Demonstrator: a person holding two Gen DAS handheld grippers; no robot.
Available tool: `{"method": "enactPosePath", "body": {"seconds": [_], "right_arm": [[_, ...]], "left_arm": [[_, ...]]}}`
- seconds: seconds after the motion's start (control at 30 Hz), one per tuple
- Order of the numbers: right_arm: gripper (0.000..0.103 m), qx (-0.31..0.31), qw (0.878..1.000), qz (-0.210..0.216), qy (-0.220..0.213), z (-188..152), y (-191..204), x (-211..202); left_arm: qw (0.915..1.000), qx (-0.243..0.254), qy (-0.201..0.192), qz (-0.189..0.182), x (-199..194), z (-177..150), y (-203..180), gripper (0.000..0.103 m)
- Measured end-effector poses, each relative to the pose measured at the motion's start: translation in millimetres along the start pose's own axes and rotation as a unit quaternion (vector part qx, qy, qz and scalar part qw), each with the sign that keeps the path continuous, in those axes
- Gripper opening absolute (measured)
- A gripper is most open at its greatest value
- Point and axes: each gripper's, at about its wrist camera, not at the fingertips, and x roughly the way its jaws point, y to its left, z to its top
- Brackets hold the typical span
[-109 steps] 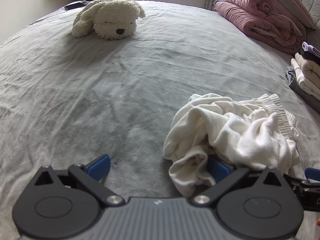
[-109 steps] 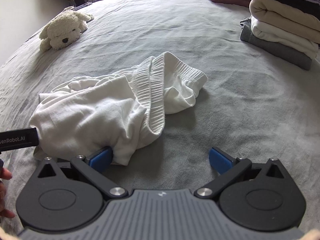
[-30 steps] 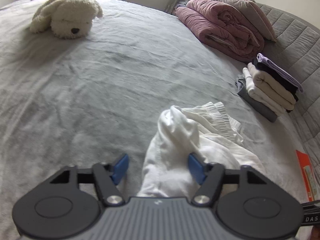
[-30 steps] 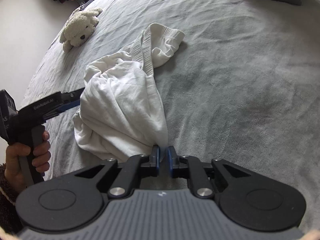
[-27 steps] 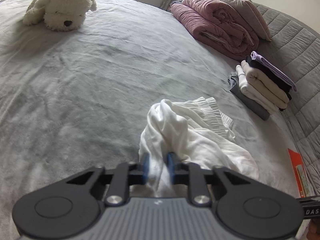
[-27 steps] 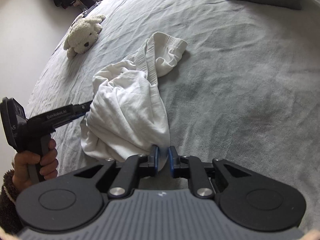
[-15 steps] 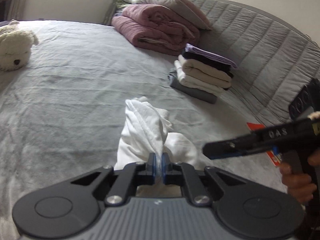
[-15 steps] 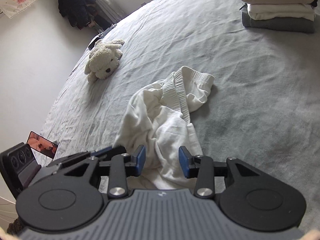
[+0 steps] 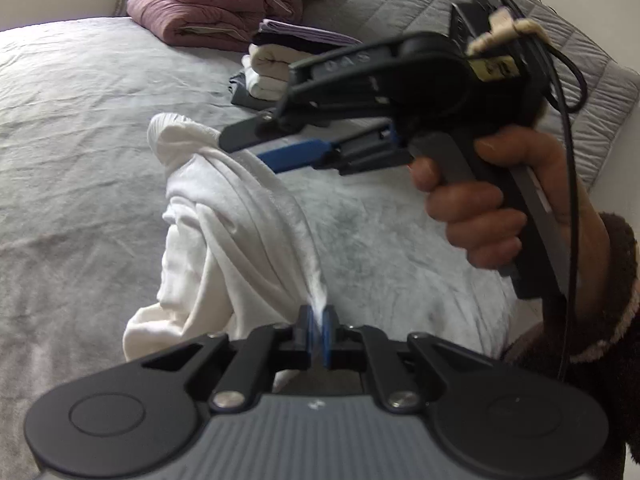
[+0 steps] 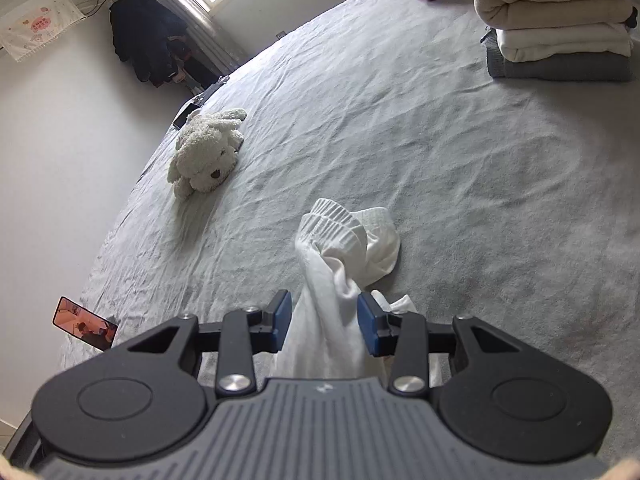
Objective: Fold clothes
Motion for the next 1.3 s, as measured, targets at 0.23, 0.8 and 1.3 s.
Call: {"method": "enactPosePath", "body": {"seconds": [0.23,0.8,1.3], "right_arm": [[0.012,0.000,0.999,-0.027,0.024,-7.8,-10.5,14.4],[0.011,-0.054,0.993,0.074,0.075,-41.7,6.4,-14.4],[0.013,-0.150,0.968,0.123,0.161,-76.0,27.7,-11.1]], "left_arm": [[0.9995,0.025,0.012,-0.016,-8.9,-6.7,-5.1,0.005],[0.9880,-0.139,-0.066,-0.007,-46.9,28.6,78.1,0.059],[0.9469,-0.298,-0.029,-0.116,3.6,16.2,117.6,0.052]]}}
